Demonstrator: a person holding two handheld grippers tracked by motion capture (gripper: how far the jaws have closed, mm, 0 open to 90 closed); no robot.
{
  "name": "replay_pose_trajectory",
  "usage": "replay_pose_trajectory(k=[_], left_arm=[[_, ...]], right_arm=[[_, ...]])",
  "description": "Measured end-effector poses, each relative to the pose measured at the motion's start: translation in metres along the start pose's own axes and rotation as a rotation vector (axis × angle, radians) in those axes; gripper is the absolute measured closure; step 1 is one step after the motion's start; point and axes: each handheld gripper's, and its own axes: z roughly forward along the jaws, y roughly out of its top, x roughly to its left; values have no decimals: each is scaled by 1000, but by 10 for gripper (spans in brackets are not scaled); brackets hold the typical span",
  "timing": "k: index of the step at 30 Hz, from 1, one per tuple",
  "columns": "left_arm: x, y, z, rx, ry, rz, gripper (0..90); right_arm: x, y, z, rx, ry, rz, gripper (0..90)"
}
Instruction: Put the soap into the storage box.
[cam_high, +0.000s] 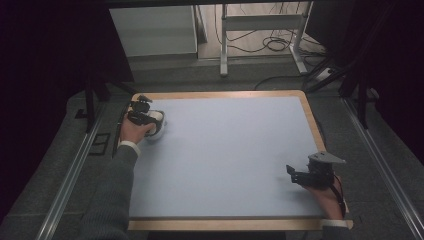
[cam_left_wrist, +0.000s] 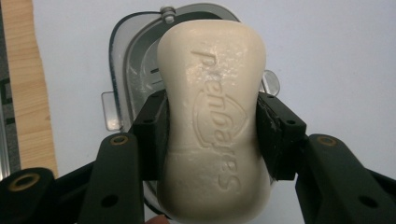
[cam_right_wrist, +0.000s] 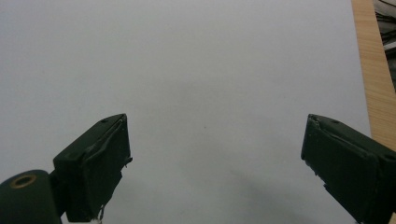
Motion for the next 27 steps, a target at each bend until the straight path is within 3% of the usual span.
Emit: replay_pose_trajectory(k=[11, 20, 27], left_arm=[[-19, 0, -18, -64, -22, 41, 393], [-35, -14, -33, -104, -110, 100, 366], [-51, -38, -43, -155, -185, 180, 334]], right_arm=[[1, 0, 0, -1, 2, -9, 78], [2, 2, 2, -6, 11, -15, 78], [3, 1, 1, -5, 11, -15, 78]])
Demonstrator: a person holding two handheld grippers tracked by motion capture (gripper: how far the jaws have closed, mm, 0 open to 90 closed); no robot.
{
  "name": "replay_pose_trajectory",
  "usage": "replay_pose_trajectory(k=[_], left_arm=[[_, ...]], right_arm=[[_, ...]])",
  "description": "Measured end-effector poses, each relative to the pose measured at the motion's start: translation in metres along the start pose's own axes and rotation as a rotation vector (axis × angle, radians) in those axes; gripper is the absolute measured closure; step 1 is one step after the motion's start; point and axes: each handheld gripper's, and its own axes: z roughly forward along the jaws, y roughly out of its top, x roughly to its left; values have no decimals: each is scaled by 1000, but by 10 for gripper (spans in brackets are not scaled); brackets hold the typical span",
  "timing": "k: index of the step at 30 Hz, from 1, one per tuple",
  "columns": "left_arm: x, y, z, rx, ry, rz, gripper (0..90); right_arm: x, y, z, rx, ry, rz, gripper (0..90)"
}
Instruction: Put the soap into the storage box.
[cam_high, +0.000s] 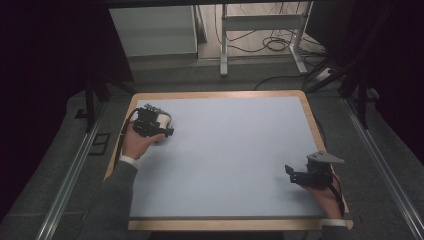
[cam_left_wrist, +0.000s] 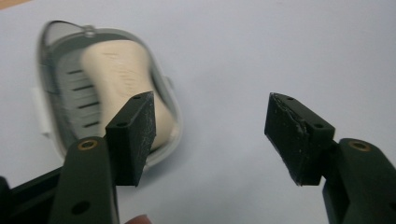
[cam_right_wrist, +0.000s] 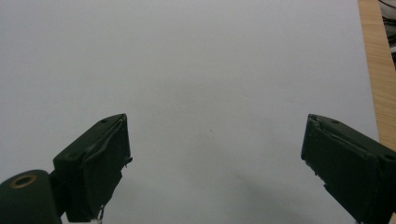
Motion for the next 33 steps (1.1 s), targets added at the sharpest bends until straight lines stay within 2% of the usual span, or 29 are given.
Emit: replay_pose_trajectory(k=[7, 9, 12, 15, 17, 19, 21, 24, 27, 29, 31, 33], left_arm=[[-19, -31, -4, -26, -52, 52, 331], [-24, -40, -5, -62, -66, 63, 331], [-30, -54, -5, -87, -94, 70, 332], [-34, -67, -5, -95, -122, 79, 328], [-38, -76, -4, -81, -115, 90, 325], [-42, -84, -4, -74, -123, 91, 317], [-45, -93, -2, -72, -150, 81, 310], [-49, -103, -2, -72, -142, 83, 308], [-50, -113, 0, -73, -167, 65, 305], [-50, -114, 2, -44, -169, 70, 303], [-48, -114, 2, -52, -147, 68, 302], [-47, -114, 1, -63, -163, 56, 301]], right_arm=[[3, 2, 1, -1, 4, -9, 78], [3, 3, 3, 0, 6, -11, 78], [5, 4, 5, 3, 10, -18, 78], [5, 4, 5, 7, 10, -20, 78], [5, 5, 6, 4, 12, -20, 78], [6, 6, 6, 3, 13, -20, 78], [6, 6, 6, 4, 14, -27, 78], [6, 5, 6, 4, 15, -22, 78], [5, 5, 5, 0, 13, -19, 78], [4, 5, 4, -1, 13, -17, 78], [3, 5, 4, -2, 9, -15, 78], [2, 5, 3, -5, 9, -13, 78]])
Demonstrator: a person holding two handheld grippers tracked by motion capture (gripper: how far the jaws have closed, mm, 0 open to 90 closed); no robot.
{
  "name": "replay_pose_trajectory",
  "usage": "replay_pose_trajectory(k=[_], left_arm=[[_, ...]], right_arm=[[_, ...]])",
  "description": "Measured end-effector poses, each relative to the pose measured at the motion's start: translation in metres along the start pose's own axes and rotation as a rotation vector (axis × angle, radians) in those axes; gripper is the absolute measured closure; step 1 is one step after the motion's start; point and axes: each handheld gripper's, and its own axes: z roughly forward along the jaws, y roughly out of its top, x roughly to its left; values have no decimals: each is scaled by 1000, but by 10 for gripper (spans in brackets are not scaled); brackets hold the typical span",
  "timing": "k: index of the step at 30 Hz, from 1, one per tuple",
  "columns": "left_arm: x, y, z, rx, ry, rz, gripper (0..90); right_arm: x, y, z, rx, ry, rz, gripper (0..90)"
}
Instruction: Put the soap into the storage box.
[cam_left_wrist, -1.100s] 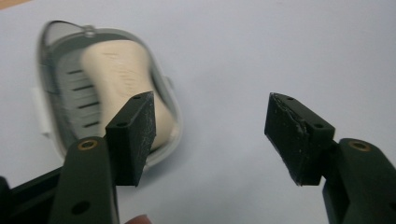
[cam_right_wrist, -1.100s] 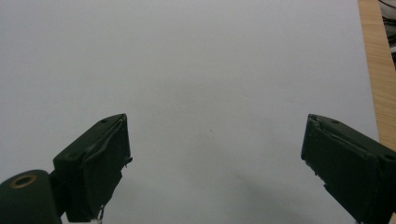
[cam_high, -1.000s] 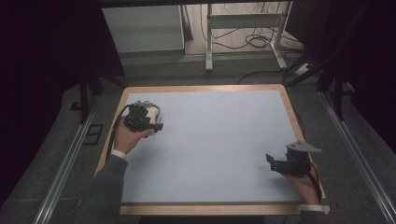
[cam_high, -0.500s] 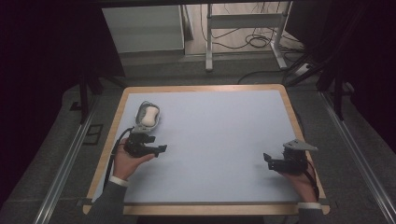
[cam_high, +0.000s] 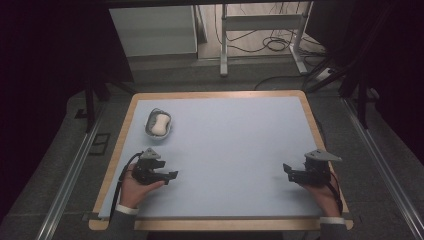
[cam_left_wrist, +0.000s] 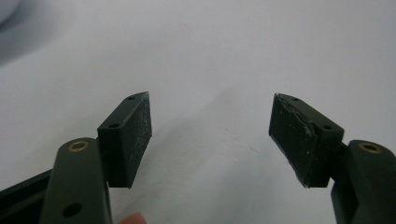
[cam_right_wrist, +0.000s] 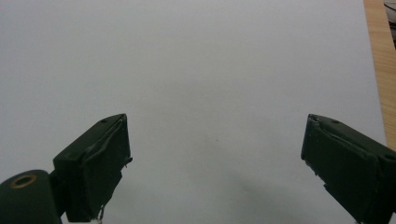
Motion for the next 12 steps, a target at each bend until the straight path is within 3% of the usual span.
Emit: replay_pose_trajectory(k=[12], left_arm=[[4, -2, 5, 8, 16, -5, 294]], right_arm=[[4, -1, 1, 6, 7, -17, 78]])
